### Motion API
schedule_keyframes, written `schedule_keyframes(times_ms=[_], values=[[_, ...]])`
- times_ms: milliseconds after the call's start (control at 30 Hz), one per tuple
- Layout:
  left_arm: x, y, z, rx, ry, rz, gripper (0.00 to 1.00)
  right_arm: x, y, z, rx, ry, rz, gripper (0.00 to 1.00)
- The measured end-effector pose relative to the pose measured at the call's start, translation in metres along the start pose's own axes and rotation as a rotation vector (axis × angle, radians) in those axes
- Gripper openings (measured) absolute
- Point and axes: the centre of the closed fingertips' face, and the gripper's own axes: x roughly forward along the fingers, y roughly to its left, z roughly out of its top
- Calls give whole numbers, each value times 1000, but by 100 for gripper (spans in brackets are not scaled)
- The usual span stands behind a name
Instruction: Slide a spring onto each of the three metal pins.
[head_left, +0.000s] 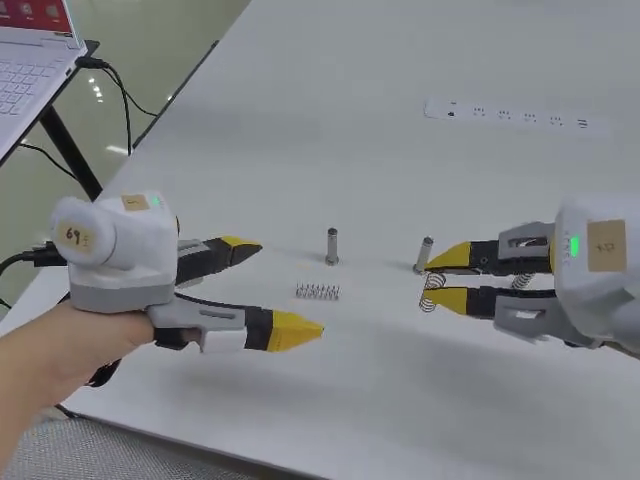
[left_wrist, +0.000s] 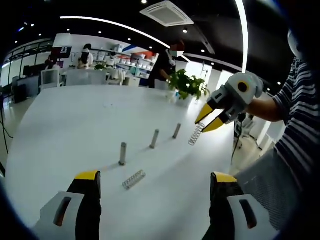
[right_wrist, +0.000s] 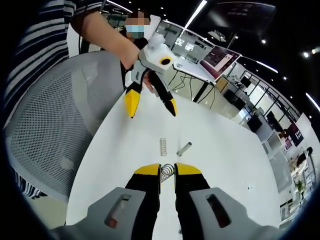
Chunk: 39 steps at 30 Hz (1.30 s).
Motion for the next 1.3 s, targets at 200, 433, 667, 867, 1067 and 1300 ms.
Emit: schedule_keyframes(times_ms=[200,433,667,867,1067,1300], values=[[-2,-5,0,47,-9,-33,98,3,-15,-6,63,-3,-40,7],[-5,3,2,43,-23,-24,98,2,-46,-20,128,30,-125,7],[-6,5,3,43,-32,-20,98,1,-72,-26,179,39,-178,7],[-8,5,4,31,-41,-17,98,7,-84,-28,202,45,-197,7],[-9,5,3,29,-38,-15,98,14,-88,-31,214,51,-200,7],[-10,6,2,26,-36,-8,98,20,-88,-39,245,60,-196,7]])
